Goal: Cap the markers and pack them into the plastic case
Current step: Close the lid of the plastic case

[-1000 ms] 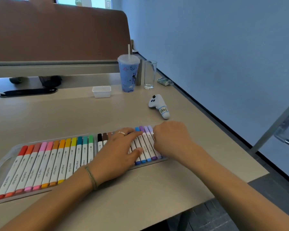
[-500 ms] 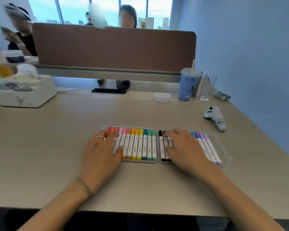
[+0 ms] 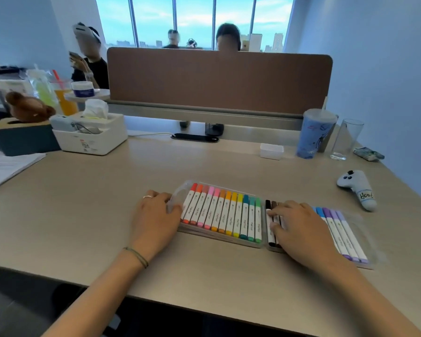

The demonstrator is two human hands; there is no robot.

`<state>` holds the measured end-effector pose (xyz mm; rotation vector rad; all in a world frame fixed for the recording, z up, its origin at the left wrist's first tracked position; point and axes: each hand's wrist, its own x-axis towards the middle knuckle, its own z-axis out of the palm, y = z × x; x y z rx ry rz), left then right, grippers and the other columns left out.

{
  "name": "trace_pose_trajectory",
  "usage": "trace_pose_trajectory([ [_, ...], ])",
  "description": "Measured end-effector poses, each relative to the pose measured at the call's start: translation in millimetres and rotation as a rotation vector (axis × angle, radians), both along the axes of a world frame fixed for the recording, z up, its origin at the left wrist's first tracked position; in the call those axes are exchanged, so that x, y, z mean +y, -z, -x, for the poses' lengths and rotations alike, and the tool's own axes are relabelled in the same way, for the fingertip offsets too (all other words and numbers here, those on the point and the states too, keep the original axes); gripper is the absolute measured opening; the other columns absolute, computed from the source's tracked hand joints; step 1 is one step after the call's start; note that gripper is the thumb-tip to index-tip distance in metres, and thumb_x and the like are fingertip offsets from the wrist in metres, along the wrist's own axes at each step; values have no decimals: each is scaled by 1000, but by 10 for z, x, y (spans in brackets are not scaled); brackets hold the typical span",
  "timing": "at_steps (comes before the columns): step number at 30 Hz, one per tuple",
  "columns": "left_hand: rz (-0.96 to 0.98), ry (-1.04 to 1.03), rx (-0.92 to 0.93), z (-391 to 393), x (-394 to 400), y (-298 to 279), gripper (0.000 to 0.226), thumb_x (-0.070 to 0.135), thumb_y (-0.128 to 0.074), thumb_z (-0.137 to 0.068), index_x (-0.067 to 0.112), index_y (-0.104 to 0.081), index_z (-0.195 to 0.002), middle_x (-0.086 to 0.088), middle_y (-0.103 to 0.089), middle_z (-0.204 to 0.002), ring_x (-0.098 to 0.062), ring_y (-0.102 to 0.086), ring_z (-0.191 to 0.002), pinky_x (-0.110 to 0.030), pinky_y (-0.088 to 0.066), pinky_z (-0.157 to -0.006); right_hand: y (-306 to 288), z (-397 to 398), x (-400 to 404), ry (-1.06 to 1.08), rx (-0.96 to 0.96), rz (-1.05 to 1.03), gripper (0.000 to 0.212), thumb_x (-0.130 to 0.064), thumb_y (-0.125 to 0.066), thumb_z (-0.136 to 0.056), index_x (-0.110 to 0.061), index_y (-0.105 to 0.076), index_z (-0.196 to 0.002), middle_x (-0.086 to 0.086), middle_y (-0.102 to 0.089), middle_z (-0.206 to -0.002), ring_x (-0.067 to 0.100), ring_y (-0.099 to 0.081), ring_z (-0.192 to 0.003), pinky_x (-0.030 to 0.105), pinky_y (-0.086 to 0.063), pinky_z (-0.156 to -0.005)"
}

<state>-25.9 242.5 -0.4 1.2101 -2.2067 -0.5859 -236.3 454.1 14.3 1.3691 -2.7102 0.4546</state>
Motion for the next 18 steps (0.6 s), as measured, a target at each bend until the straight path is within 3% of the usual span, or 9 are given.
trace_pose_trajectory([
  [4, 28, 85, 312, 112, 219, -391, 28, 29, -54, -98, 22, -62, -124, 3, -63, -116, -9, -58, -100, -25, -43, -83, -81, 56, 55, -15, -128, 52, 33, -30, -58, -99, -34, -66, -131, -12, -60, -134, 9, -52, -114, 23, -42, -90],
  [6, 41, 197, 443, 255, 443, -617, 25, 31, -49, -102, 31, -57, -126, 10, -62, -112, 2, -57, -95, -10, -41, -78, -150, 96, 152, 1, -256, 178, 28, -24, -60, -99, -32, -70, -123, -11, -63, -125, 3, -53, -101, 11, -39, -83],
  [8, -7, 325, 539, 439, 652, -783, 29, 34, -45, -104, 36, -50, -132, 15, -63, -111, 7, -60, -97, -4, -45, -72, -189, 166, 298, 34, -273, 278, 25, -19, -62, -97, -38, -72, -109, -15, -65, -113, 0, -54, -96, 7, -39, -90],
  [10, -45, 438, 590, 648, 813, -859, 37, 40, -43, -104, 43, -42, -140, 17, -60, -125, 4, -59, -110, -9, -50, -80, -206, 269, 471, 105, -270, 314, 22, -20, -62, -96, -40, -70, -101, -14, -66, -112, 5, -58, -101, 26, -48, -97],
  [12, -27, 515, 607, 859, 959, -886, 44, 42, -42, -105, 45, -37, -148, 17, -55, -138, -1, -56, -121, -23, -52, -94, -220, 386, 662, 178, -287, 327, 20, -20, -62, -96, -36, -72, -105, -11, -67, -113, 9, -59, -103, 31, -50, -89],
  [14, 16, 556, 622, 1057, 1125, -908, 44, 39, -41, -106, 37, -39, -150, 10, -60, -131, -4, -59, -114, -28, -54, -92, -216, 498, 849, 235, -293, 342, 21, -21, -61, -97, -36, -72, -108, -13, -66, -106, 9, -60, -99, 30, -50, -84],
  [18, 23, 647, 636, 1411, 1513, -930, 32, 36, -40, -106, 30, -48, -137, 6, -60, -111, -4, -56, -91, -21, -49, -78, -173, 648, 1179, 336, -303, 335, 22, -23, -60, -97, -35, -71, -112, -17, -57, -100, 6, -56, -100, 28, -46, -84],
])
